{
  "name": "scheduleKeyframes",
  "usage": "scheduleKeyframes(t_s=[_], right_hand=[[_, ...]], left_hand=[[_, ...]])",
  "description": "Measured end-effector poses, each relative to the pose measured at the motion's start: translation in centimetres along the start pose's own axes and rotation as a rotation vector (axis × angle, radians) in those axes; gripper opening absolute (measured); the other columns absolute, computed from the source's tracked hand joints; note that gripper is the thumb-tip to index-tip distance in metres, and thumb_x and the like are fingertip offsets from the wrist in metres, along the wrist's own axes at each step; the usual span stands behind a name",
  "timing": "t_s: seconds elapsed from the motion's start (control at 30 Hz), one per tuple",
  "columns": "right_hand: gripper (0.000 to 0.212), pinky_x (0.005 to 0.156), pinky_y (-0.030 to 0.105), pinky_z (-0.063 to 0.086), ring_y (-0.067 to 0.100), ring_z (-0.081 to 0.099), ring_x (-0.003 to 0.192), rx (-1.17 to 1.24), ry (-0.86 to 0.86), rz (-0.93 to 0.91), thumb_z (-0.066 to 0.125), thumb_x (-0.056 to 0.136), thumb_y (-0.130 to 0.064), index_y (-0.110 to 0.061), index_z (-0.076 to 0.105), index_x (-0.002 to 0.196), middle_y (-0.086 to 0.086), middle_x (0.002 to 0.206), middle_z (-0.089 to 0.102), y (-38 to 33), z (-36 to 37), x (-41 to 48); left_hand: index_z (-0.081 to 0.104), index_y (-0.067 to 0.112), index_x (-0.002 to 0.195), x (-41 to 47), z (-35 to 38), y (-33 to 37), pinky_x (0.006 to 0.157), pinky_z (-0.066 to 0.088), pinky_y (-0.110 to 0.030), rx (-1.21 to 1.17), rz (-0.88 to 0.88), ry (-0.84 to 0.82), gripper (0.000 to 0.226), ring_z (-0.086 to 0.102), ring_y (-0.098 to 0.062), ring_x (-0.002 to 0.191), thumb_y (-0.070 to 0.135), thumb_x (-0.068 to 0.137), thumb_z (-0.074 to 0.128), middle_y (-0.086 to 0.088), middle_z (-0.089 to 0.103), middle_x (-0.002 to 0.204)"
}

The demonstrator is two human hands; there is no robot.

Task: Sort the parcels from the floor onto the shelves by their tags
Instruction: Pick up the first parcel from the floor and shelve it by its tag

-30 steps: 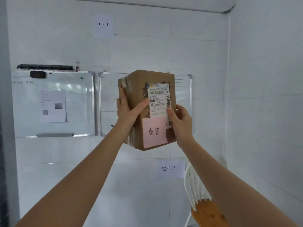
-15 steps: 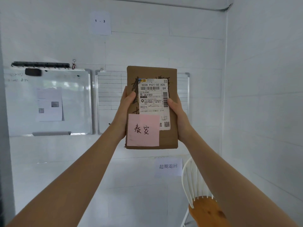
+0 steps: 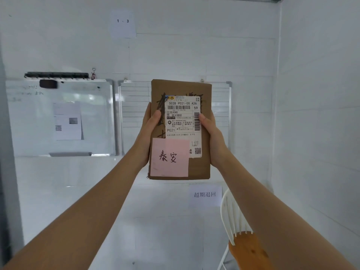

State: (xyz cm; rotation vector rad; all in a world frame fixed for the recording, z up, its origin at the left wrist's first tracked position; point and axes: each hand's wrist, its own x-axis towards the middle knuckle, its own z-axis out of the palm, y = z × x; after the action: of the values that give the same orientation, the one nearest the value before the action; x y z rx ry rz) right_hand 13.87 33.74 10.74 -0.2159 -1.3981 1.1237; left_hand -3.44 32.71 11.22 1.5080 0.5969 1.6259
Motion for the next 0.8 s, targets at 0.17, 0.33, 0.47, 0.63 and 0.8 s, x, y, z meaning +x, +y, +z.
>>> scheduleKeyframes(t_s=[0.17,0.33,0.47,0.63,0.8], right_hand=[[0.062,0.080,0.033,0.057,0.020,0.068,0.099,0.104,-0.099,0.067,0.052,0.086,-0.028,-0.016,0.034,0.144,0.010,0.123,0.063,1.4,0.8,0.1],[0.060,0.087,0.038,0.056,0.022,0.066,0.105,0.228,-0.235,0.121,0.052,0.091,-0.023,-0.021,0.029,0.147,0.012,0.129,0.060,3.5,5.1,0.1],[0.067,0.079,0.032,0.058,0.020,0.068,0.100,0.337,-0.343,0.201,0.054,0.087,-0.028,-0.020,0.028,0.148,0.012,0.130,0.060,4.5,10.4,-1.0],[0.067,0.077,0.030,0.057,0.015,0.069,0.097,0.485,-0.509,0.254,0.053,0.087,-0.028,-0.022,0.025,0.149,0.008,0.127,0.061,3.9,18.8,-4.7],[0.070,0.083,0.036,0.056,0.024,0.065,0.106,0.652,-0.674,0.307,0.056,0.085,-0.030,-0.018,0.027,0.148,0.016,0.135,0.056,1.0,28.6,-11.3]], left_hand=[[0.032,0.024,0.144,-2.3,-0.7,0.3,0.072,0.057,-0.028,0.067,0.032,0.087,0.073,0.066,-0.021,0.103,0.049,0.078,0.051,-0.009,0.061,0.128],[0.039,0.019,0.141,-6.6,-2.9,3.6,0.073,0.057,-0.030,0.156,0.053,0.244,0.082,0.065,-0.026,0.107,0.056,0.071,0.061,-0.012,0.059,0.130],[0.039,0.012,0.140,-11.0,-5.4,6.8,0.063,0.057,-0.026,0.216,0.088,0.353,0.066,0.072,-0.016,0.084,0.047,0.085,0.047,-0.007,0.069,0.110],[0.049,0.011,0.131,-19.5,-6.5,13.0,0.073,0.058,-0.033,0.293,0.105,0.468,0.089,0.071,-0.022,0.092,0.059,0.059,0.070,-0.007,0.074,0.103],[0.046,0.010,0.132,-30.3,-6.7,20.6,0.066,0.057,-0.027,0.454,0.174,0.671,0.052,0.072,-0.016,0.083,0.041,0.092,0.035,0.000,0.076,0.092]])
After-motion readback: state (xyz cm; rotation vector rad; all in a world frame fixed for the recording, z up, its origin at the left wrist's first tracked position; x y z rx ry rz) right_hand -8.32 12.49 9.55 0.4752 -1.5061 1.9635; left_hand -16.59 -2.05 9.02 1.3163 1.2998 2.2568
